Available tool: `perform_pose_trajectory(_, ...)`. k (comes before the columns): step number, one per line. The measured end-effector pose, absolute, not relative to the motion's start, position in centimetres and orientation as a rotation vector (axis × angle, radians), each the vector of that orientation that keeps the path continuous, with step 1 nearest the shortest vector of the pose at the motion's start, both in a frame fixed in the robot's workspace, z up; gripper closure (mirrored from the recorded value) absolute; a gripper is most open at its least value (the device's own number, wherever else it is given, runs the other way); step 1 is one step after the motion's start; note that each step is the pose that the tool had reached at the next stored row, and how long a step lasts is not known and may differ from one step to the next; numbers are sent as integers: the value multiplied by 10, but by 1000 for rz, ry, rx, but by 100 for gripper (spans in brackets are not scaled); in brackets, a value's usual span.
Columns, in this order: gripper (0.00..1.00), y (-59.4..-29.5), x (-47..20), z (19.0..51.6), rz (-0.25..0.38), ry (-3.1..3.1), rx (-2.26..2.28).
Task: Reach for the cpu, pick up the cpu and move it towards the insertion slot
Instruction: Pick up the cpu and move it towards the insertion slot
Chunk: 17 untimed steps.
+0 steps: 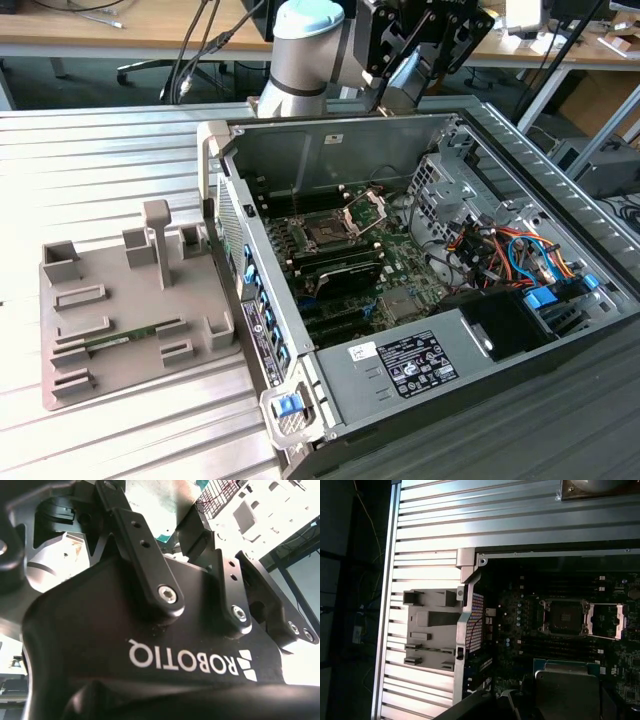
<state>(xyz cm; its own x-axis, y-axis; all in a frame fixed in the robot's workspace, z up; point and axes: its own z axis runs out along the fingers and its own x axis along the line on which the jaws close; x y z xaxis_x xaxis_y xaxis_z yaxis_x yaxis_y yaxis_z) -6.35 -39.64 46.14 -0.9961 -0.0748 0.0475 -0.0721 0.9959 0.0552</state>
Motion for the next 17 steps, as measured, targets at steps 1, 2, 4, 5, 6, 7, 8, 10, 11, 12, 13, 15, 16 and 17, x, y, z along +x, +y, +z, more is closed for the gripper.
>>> perform_pose_trajectory(1, 45, -396, -63, 461, -83, -3089, 114)
perform_pose_trajectory(2, 45, -396, -61, 461, -83, -3089, 114)
perform_pose_trajectory(4, 45, -396, -60, 461, -83, -3089, 114)
perform_pose_trajectory(5, 45, -396, -59, 461, -83, -3089, 114)
perform_pose_trajectory(6, 45, -396, -58, 461, -83, -3089, 114)
perform_pose_trajectory(7, 45, -396, -57, 461, -83, -3089, 114)
perform_pose_trajectory(8, 45, -396, -56, 461, -83, -3089, 114)
perform_pose_trajectory(10, 45, -396, -54, 461, -83, -3089, 114)
perform_pose_trajectory(11, 45, -396, -53, 461, -83, -3089, 114)
perform_pose_trajectory(12, 45, -396, -52, 461, -83, -3089, 114)
perform_pose_trajectory(13, 45, -396, -51, 461, -83, -3089, 114)
perform_pose_trajectory(15, 45, -396, -48, 461, -83, -3089, 114)
perform_pose_trajectory(16, 45, -396, -47, 461, -83, -3089, 114)
perform_pose_trajectory(17, 45, -396, -46, 461, -83, -3089, 114)
